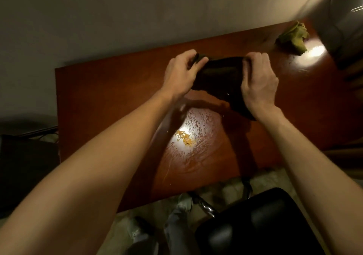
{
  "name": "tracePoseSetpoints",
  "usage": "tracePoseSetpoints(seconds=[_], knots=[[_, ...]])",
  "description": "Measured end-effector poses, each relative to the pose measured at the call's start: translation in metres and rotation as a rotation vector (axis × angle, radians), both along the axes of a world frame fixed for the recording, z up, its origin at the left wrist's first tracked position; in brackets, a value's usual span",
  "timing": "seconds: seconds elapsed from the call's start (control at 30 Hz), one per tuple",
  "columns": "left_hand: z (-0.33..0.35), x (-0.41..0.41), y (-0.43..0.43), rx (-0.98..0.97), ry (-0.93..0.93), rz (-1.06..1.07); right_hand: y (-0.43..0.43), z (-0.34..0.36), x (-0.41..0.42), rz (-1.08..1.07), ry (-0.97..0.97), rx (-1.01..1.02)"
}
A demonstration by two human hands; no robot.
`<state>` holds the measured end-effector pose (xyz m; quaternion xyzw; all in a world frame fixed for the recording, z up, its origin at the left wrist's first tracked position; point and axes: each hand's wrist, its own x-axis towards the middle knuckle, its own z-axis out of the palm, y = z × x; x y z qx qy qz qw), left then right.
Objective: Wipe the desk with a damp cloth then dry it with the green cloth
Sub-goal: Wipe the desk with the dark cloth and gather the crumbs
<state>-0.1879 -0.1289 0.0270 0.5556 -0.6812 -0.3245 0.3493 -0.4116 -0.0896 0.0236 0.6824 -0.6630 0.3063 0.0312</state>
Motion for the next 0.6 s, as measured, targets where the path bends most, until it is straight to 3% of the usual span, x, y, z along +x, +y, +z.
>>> tracePoseSetpoints(seconds=[0.13,0.23,0.3,0.43,0.6], knots=[[-0.006,0.020,0.004,-0.184,-0.401,-0.186,0.018,-0.020,-0.011,0.092,0.062,0.022],[-0.029,0.042,0.020,-0.131,-0.614,-0.285,0.052,-0.061,0.012,0.251,0.046,0.203],[-0.048,0.057,0.039,-0.011,-0.656,-0.311,0.078,-0.092,0.033,0.366,0.052,0.332],[-0.083,0.087,0.073,0.169,-0.642,-0.303,0.110,-0.130,0.059,0.293,-0.076,0.494],[-0.102,0.099,0.096,0.228,-0.577,-0.251,0.121,-0.142,0.062,0.328,0.107,0.490]])
